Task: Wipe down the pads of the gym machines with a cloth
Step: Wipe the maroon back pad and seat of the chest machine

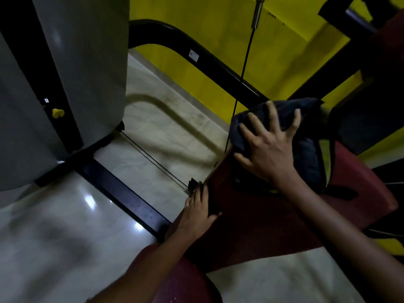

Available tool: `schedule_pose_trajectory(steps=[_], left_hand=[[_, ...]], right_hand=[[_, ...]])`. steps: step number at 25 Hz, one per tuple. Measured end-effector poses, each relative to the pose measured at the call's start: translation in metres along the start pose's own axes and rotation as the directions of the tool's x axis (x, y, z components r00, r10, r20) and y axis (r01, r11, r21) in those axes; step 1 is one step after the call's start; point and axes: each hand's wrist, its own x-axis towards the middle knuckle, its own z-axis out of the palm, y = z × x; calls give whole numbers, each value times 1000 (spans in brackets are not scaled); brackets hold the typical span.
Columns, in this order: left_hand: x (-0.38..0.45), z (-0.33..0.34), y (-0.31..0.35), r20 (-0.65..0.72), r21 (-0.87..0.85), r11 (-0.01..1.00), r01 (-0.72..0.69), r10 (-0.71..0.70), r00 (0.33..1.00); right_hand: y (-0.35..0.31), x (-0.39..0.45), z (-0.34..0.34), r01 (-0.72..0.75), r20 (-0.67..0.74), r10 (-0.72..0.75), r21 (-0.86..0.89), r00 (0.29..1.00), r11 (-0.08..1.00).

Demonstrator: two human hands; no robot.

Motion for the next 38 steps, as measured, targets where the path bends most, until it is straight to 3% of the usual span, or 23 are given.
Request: schedule_pose_trajectory(steps=[2, 5, 7, 10, 12, 16, 21, 26, 28, 32, 38], left_hand=[[2, 11, -17, 22, 12, 999, -36, 36, 999], [7, 20, -34, 15, -6, 994, -109, 109, 994], [5, 18, -33, 27, -7, 994, -112, 113, 993], [1, 16, -33, -1, -14, 993, -121, 121, 993], [1, 14, -34, -24, -46, 990, -134, 133, 991], [4, 12, -42, 1, 13, 989, -147, 147, 989], [5, 14, -63, 62, 71, 980, -186, 182, 981], [-28, 2, -89, 85, 144, 976, -166, 155, 984], [-54, -4, -94, 77, 138, 977, -164, 154, 985], [-120, -7, -90, 87, 129, 979, -156, 146, 986], [-241, 23, -76, 87, 161, 984, -78, 65, 994]], right_hand=[[-40, -17, 14, 165, 73, -163, -28, 984, 986], [-64, -36, 30, 353, 67, -352, -11, 934, 935], [-47, -34, 26, 284, -35, -286, -48, 958, 958], [-25, -35, 15, -58, -112, 54, -36, 992, 998], [-34, -38, 15, -181, -86, 178, -29, 980, 983], [-76, -53, 40, -101, -47, 97, -90, 994, 991], [-124, -85, 86, 100, -122, -118, -151, 985, 984], [-132, -82, 73, 167, -272, -153, 29, 950, 986], [-130, -92, 48, 108, -228, -64, 184, 972, 977], [-142, -171, 12, -202, -30, 248, 493, 968, 846], [-178, -331, -30, -435, 289, 326, 594, 900, 676]])
